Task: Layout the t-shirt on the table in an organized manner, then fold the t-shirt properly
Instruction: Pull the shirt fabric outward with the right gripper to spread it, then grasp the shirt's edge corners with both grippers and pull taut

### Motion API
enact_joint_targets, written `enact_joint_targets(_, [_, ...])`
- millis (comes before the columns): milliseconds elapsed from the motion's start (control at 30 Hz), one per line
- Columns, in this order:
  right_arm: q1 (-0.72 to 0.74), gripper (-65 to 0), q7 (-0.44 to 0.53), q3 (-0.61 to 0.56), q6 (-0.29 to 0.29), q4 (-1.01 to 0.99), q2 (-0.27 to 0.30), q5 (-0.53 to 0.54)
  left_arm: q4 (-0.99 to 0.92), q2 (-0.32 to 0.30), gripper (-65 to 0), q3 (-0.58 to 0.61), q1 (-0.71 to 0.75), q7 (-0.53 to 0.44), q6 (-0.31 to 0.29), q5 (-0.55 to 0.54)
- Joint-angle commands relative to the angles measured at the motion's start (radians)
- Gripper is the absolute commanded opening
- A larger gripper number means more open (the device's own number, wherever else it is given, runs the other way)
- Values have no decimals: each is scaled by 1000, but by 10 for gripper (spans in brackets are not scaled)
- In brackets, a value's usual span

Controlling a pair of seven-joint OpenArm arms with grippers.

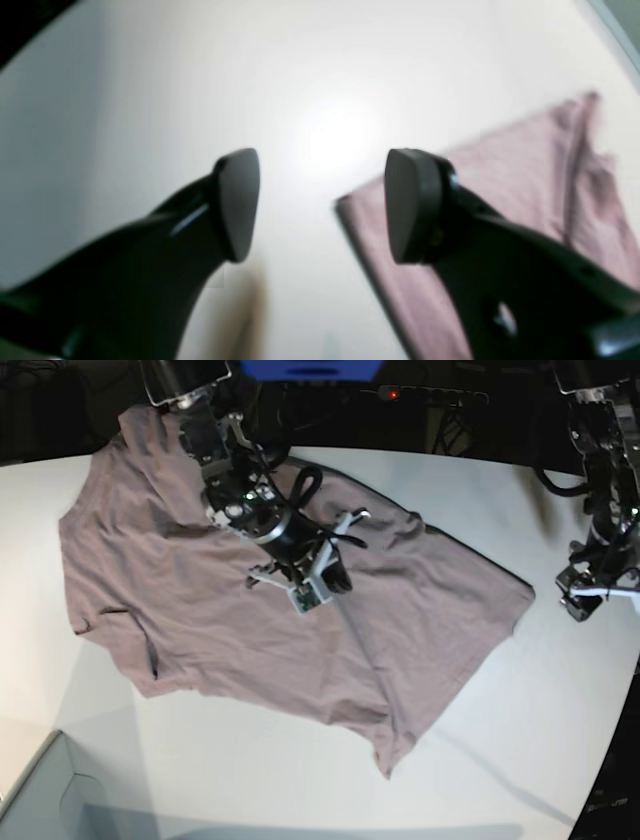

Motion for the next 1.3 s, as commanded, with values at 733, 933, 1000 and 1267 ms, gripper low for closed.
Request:
enact_joint_targets(733, [-525, -648, -43, 438, 13, 422, 41, 9, -455, 10, -265, 200, -241, -19, 4, 11])
enact_joint_targets(933, [-545, -531, -43, 571, 13, 422, 41, 9, -484, 39, -289, 200, -254, -19, 4, 11])
enact_joint_targets(1000, [-542, -497, -43, 620, 13, 422, 41, 9, -476, 44, -367, 200, -254, -19, 4, 11])
enact_joint_targets(1267, [-453, -381, -45, 797, 13, 346, 38, 9, -473, 39, -640, 197, -256, -51, 4, 4])
